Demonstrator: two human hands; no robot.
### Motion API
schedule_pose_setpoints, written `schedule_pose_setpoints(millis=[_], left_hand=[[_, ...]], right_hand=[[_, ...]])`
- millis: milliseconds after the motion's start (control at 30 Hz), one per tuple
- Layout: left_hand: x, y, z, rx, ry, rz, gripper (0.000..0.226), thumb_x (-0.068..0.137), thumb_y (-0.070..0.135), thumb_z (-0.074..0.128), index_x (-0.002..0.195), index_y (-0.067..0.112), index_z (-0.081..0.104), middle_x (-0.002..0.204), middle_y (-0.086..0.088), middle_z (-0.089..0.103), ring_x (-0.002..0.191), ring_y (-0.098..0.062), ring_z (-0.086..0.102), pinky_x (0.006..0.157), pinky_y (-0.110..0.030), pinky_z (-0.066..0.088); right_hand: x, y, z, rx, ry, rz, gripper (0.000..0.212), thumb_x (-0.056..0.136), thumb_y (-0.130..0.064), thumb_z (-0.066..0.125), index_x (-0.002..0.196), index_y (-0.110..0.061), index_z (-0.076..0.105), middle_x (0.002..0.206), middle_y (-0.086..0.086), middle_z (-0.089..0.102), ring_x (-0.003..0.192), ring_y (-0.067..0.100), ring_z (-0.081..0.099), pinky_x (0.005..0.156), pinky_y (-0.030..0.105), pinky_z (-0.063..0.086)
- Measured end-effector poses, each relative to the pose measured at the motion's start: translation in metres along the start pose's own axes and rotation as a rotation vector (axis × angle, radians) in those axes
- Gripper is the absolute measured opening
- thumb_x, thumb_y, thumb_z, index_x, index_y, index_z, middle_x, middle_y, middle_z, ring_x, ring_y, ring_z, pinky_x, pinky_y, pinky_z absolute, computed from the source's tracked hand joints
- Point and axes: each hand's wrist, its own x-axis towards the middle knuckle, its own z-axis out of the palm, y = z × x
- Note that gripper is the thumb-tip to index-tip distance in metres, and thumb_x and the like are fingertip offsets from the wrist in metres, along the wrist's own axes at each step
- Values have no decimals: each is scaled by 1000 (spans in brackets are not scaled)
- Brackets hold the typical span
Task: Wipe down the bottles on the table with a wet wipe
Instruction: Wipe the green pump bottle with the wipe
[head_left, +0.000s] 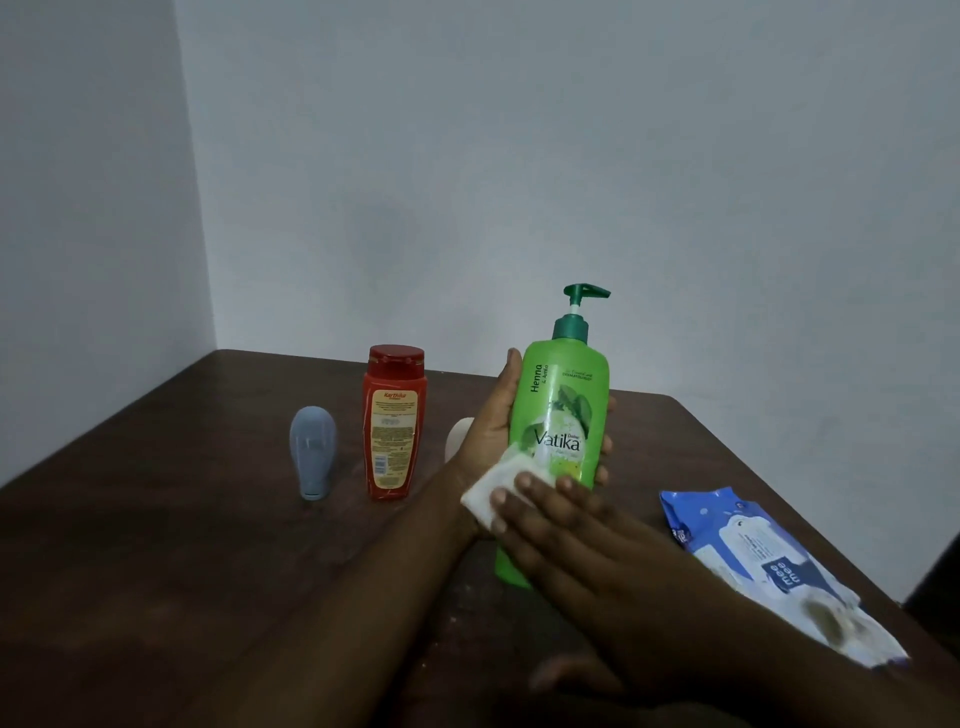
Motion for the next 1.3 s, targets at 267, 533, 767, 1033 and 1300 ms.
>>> schedule_pose_setpoints(millis=[267,533,767,1033,1300], left_hand=[[3,-2,3,34,-45,-18,97,75,92,46,126,14,71,122,-9,70,106,-16,59,85,-27,51],[2,-11,6,-66,151,144,69,98,73,43,111,14,78,103,-5,75,94,-17,72,89,-34,55],[-1,-11,6,-74,134,167,72,98,72,44,115,11,77,107,-9,76,98,-20,74,95,-36,55],[0,-5,6,-32,-4,82,99,79,88,44,134,7,57,117,-20,72,92,-33,74,85,-46,59],[-2,-13,13,-23,251,196,72,102,69,36,90,18,86,89,-5,80,82,-16,78,79,-30,62]], right_hand=[[0,5,-3,-23,42,-33,87,99,-73,35,154,-6,42,161,17,38,154,33,28,126,52,23],[28,62,-14,25,-15,220,90,102,-72,22,160,-4,28,168,16,24,158,31,16,127,52,18],[37,39,-10,76,-35,351,96,99,-76,17,160,-2,28,168,19,21,158,34,14,127,51,19],[11,-47,9,-80,-19,283,94,83,-72,68,142,1,57,151,23,51,143,38,44,114,50,36],[52,47,-19,78,-72,584,96,97,-75,10,163,-5,17,171,17,12,159,32,9,129,48,10]])
